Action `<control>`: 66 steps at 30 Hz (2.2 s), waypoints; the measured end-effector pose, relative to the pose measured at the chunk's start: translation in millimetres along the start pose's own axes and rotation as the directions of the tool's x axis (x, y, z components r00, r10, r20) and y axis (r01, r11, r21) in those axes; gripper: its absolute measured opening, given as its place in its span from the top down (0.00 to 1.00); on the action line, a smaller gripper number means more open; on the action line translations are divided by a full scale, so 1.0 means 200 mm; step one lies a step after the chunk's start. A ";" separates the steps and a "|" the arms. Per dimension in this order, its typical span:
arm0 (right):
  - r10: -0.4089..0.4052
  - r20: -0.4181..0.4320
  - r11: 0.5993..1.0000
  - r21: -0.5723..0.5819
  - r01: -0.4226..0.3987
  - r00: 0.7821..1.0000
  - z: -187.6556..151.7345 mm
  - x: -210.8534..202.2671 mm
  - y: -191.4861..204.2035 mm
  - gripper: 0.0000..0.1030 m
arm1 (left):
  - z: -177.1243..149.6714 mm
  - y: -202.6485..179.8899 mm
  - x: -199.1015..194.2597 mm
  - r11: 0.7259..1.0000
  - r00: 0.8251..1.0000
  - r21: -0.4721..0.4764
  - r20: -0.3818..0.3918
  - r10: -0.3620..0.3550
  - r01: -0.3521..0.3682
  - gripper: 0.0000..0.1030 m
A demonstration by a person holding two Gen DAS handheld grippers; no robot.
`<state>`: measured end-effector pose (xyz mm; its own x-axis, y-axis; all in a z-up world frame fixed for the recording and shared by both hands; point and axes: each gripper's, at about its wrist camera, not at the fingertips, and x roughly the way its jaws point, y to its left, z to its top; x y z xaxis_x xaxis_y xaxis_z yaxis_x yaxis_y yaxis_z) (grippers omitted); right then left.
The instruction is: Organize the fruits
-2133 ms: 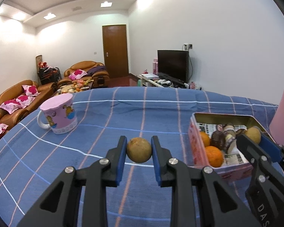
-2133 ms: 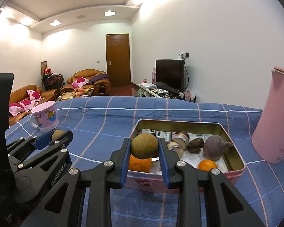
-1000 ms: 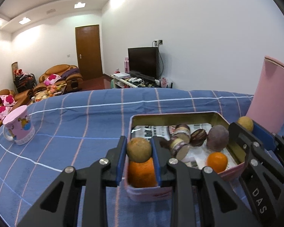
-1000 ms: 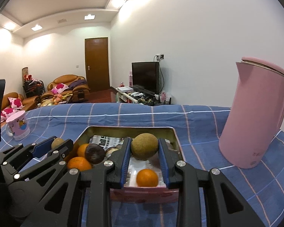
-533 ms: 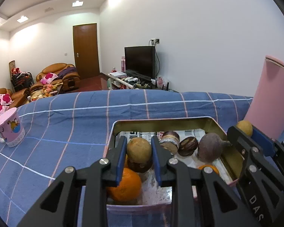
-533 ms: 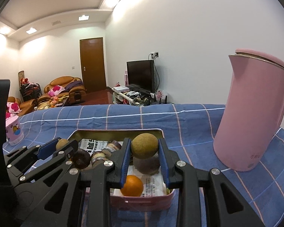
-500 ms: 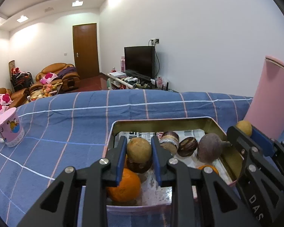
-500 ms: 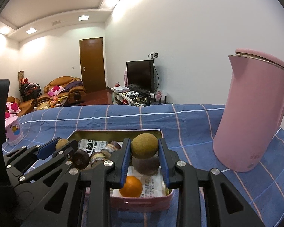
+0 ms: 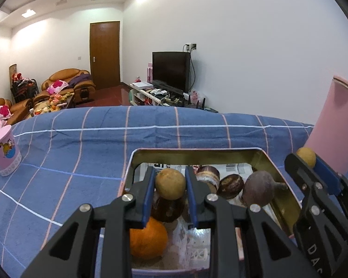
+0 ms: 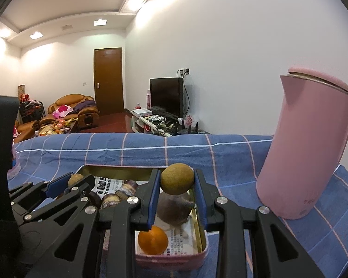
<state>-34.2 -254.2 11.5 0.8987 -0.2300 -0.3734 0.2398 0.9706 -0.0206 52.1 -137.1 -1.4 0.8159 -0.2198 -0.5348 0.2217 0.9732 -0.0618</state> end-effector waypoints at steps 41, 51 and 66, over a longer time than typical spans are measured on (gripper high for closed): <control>0.323 -0.245 0.945 0.135 -0.298 0.914 0.03 0.42 0.00 0.69 | 0.04 0.06 0.15 0.999 0.993 -0.029 -0.112 0.030 -0.034 0.54; 0.331 -0.181 0.932 0.219 -0.290 0.926 0.01 0.33 -0.07 0.67 | 0.00 0.06 0.08 0.998 0.996 -0.043 -0.081 -0.047 0.044 0.32; 0.051 0.124 0.980 0.183 -0.073 0.991 0.04 -0.02 -0.14 0.26 | -0.07 0.07 -0.23 0.995 0.979 0.030 0.183 0.089 -0.096 0.00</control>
<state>-41.2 -281.2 21.1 0.9483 -0.1871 -0.2563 0.2362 0.9555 0.1765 10.2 -112.1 9.7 0.9164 -0.1409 -0.3746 0.1582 0.9873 0.0156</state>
